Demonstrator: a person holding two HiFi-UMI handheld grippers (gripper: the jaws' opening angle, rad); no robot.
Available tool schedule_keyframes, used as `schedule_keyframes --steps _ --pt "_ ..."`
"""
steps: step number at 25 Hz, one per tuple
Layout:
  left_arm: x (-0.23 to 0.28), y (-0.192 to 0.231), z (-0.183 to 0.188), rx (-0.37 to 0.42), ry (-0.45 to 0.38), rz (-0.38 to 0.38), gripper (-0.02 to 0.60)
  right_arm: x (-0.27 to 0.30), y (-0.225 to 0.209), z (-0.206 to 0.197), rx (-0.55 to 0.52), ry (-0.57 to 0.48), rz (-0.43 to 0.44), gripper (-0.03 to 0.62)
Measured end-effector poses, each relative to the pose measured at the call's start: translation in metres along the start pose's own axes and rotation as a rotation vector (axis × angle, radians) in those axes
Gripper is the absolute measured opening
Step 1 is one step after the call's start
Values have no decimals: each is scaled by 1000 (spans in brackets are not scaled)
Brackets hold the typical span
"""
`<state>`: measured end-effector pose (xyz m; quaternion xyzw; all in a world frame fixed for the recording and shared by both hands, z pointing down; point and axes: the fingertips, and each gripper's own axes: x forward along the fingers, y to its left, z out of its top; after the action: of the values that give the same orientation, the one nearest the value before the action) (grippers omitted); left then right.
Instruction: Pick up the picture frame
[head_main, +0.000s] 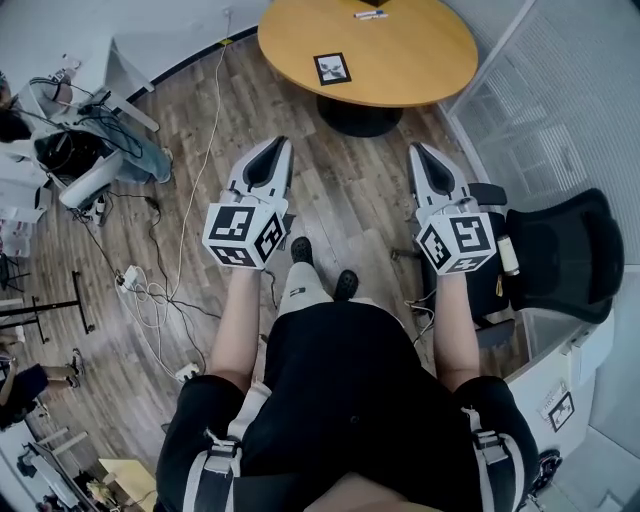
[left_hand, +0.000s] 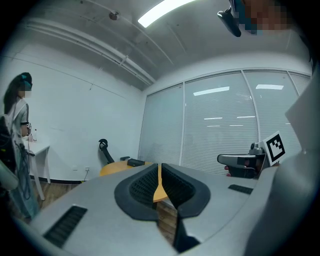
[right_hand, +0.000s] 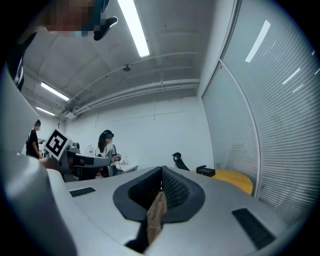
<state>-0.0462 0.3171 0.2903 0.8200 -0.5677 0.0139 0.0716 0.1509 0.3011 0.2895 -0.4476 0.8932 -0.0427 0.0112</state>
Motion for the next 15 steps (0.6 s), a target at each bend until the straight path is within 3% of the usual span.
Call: schedule_keyframes --steps 7,15 --pt "24 35 -16 -10 43 18 38 45 -2 -14 2 38 9 17" --pt "101 81 -5 -3 55 -5 38 123 -38 -4 -9 55 -4 17"
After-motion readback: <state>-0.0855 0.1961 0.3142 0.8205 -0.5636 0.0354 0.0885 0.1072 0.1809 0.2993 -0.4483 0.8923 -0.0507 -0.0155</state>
